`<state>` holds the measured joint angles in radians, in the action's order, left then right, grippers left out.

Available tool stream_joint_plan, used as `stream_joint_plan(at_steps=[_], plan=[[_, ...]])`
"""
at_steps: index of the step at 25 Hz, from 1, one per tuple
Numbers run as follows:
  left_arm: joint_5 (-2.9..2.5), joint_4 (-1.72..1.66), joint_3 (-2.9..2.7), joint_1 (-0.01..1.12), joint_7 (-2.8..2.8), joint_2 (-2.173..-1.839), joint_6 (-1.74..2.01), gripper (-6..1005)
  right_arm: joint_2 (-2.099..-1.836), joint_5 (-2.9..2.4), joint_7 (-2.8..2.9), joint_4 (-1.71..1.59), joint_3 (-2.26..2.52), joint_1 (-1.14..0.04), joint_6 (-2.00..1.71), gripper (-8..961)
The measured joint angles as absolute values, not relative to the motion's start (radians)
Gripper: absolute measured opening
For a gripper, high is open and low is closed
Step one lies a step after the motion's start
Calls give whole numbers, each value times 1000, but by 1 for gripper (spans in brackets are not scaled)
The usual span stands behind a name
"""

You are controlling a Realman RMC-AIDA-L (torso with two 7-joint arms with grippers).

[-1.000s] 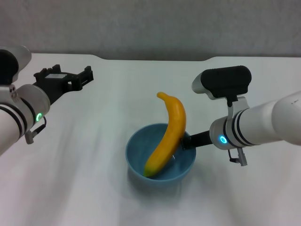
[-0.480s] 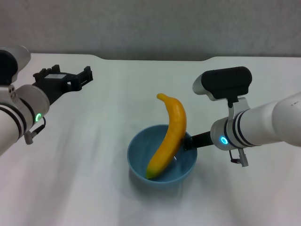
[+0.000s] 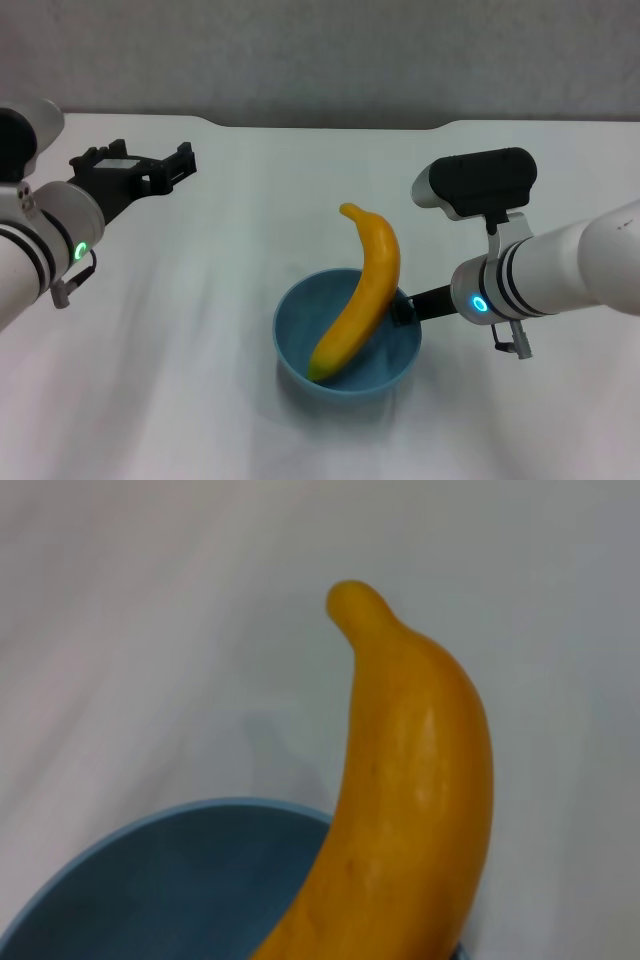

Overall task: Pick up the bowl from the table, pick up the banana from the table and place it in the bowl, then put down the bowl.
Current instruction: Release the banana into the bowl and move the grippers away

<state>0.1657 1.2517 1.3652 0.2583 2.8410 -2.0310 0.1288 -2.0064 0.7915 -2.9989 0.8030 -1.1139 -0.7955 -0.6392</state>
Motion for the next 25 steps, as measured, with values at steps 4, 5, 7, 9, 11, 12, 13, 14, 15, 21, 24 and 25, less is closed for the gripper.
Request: stream_joint_plan(at_steps=[4,5,7,9,11,12,13,14,15,21,24,25], plan=[[166,1252,1365,256,2841,-2031,129,875,-2005,776,-2999,804,-1114,-795,-640,163],[166,1252,1365,255,2841,-2031,129,875,-2005,767,-2999,807,-1113,-795,-640,179],[166,1252,1366,254,2841,-2031,129,875,-2005,748,-2999,817,-1110,-792,-641,210],[166,1252,1367,253,2841,-2031,129,875,-2006,731,-2999,832,-1104,-786,-641,241],[166,1252,1368,252,2841,-2031,129,875,-2006,718,-2999,848,-1099,-781,-640,272],[166,1252,1368,252,2841,-2031,129,875,-2006,714,-2999,854,-1098,-779,-640,287],[166,1252,1368,252,2841,-2031,129,875,-2006,708,-2999,860,-1098,-776,-641,303],[166,1252,1368,251,2841,-2031,129,874,-2006,706,-2999,865,-1098,-773,-641,318],[166,1252,1368,251,2841,-2031,129,874,-2006,704,-2999,871,-1098,-769,-641,361],[166,1252,1371,246,2841,-2031,129,874,-2004,702,-2999,910,-1098,-745,-648,568],[166,1252,1375,244,2841,-2031,129,874,-2004,688,-2999,921,-1104,-738,-664,620],[166,1252,1376,244,2841,-2031,129,874,-2004,681,-2999,926,-1106,-735,-670,637]])
